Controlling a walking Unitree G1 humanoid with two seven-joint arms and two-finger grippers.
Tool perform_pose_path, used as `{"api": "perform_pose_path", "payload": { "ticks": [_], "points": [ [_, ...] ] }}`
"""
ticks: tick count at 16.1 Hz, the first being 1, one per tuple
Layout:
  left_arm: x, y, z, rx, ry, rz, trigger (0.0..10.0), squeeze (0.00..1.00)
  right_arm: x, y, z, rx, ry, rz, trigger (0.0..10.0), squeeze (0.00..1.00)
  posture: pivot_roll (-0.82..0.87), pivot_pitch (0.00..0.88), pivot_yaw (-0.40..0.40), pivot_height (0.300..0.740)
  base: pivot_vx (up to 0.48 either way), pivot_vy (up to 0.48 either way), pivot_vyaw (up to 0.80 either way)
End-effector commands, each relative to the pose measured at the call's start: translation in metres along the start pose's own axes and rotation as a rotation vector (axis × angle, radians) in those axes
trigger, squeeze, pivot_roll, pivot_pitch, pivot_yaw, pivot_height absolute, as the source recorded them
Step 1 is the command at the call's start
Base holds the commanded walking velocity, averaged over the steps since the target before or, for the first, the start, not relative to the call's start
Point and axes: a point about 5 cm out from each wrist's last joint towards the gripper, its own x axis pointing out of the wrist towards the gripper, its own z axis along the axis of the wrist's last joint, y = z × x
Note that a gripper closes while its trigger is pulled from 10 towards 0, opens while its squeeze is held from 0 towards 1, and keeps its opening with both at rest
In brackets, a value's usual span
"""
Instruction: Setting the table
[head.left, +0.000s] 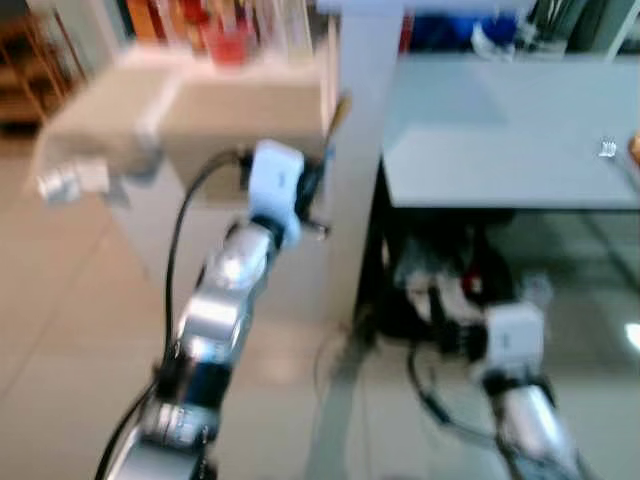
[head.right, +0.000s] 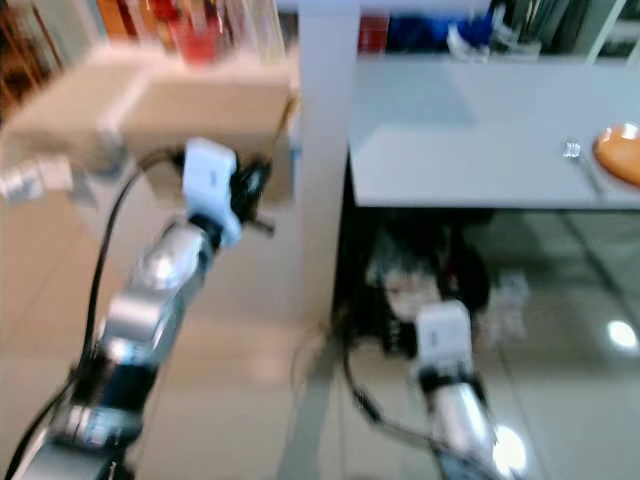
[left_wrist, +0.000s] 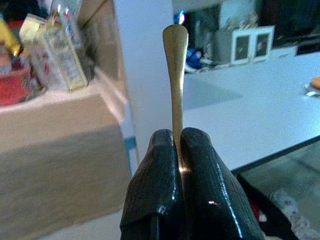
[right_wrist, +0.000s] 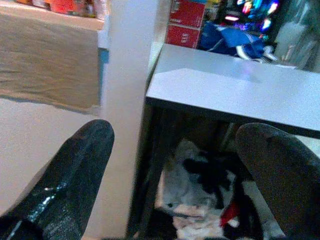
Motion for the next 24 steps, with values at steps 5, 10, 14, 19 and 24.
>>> {"api": "perform_pose_path", "payload": {
  "ticks": [5,10,14,19,24],
  "points": [
    [0.004,0.002,0.001,0.021,-0.001,0.007,0.0,0.0,0.003,-0.004,0.004,-0.003,-0.019,-0.014,10.0,0.0,-0.12,0.0,0.038,0.736,0.243,-0.411,0.15],
    [0.007,0.0,0.0,0.029,0.004,0.003,0.0,0.0,0.006,-0.004,0.004,-0.001,-0.021,-0.011,10.0,0.0,-0.13,0.0,0.039,0.736,0.244,-0.411,0.0],
    [0.008,-0.008,0.0,0.033,-0.01,-0.039,0.0,0.0,0.008,-0.004,0.004,-0.005,-0.023,-0.01,10.0,0.0,-0.13,0.0,0.04,0.736,0.182,-0.413,0.0],
    [0.011,-0.012,0.0,0.023,-0.008,-0.05,0.0,0.0,0.006,-0.006,0.003,-0.014,-0.022,-0.015,10.0,0.0,-0.15,0.0,0.046,0.736,0.0,-0.42,0.0],
    [0.012,-0.014,-0.003,0.019,0.0,-0.056,0.0,0.0,0.003,-0.006,0.002,-0.013,-0.015,-0.017,10.0,0.0,-0.15,0.0,0.048,0.736,0.0,-0.42,0.0]
  ]
}}
